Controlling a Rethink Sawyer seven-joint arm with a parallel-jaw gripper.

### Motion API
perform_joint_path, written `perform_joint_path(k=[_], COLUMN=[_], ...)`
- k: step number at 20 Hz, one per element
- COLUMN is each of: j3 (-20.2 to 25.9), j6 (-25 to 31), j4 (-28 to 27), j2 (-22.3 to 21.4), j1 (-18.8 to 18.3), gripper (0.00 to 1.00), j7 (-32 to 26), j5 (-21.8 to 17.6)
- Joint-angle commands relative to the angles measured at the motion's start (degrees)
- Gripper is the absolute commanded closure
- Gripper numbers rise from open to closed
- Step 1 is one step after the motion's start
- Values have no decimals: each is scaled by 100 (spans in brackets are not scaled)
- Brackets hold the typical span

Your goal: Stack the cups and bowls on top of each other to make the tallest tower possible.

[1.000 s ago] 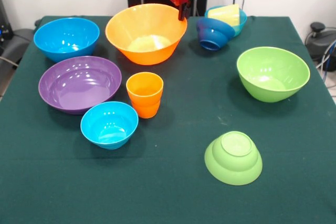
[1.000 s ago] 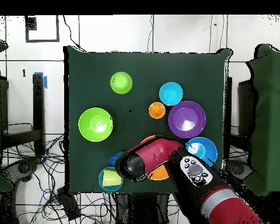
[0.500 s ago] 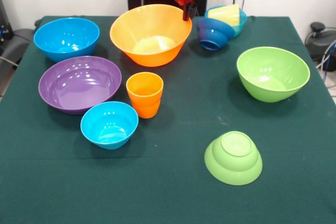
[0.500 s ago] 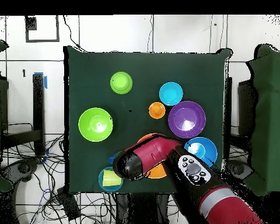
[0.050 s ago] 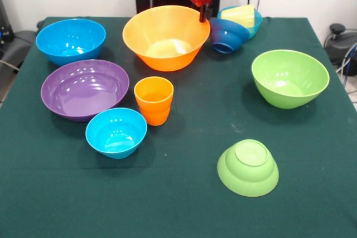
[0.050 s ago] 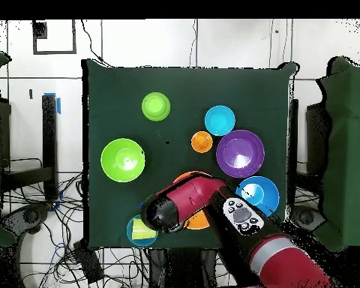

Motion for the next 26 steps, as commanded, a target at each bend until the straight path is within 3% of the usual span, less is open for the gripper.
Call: perform_joint_path(k=[1, 11, 26], j3=[236, 191, 349], j6=[-119, -160, 657], j4=[-377, -592, -1431], j2=[335, 451, 683], j1=[294, 539, 787], gripper=[100, 100, 100], j7=[-107, 33, -607], j5=[-76, -13, 315])
